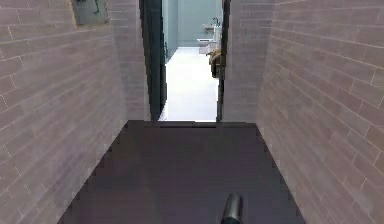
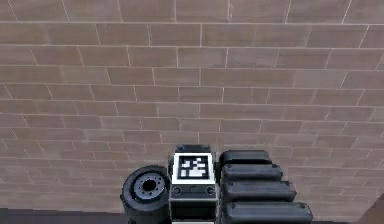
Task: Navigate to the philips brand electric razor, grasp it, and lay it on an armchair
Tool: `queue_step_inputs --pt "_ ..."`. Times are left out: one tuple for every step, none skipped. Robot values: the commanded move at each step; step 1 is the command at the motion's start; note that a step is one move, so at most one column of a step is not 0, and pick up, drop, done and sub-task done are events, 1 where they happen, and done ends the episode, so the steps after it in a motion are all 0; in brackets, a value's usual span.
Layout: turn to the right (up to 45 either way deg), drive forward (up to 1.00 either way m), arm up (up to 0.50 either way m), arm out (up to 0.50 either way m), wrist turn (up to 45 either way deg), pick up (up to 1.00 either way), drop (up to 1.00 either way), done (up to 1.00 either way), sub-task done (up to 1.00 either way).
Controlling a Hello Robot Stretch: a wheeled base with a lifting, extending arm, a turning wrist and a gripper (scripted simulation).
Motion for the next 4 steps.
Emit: queue_step_inputs --pt "0.0 1.0 0.0 0.0 0.0 0.0 0.0 0.0 0.0" --pt "0.0 1.0 0.0 0.0 0.0 0.0 0.0 0.0 0.0" --pt "0.0 1.0 0.0 0.0 0.0 0.0 0.0 0.0 0.0" --pt "0.0 0.7 0.0 0.0 0.0 0.0 0.0 0.0 0.0"
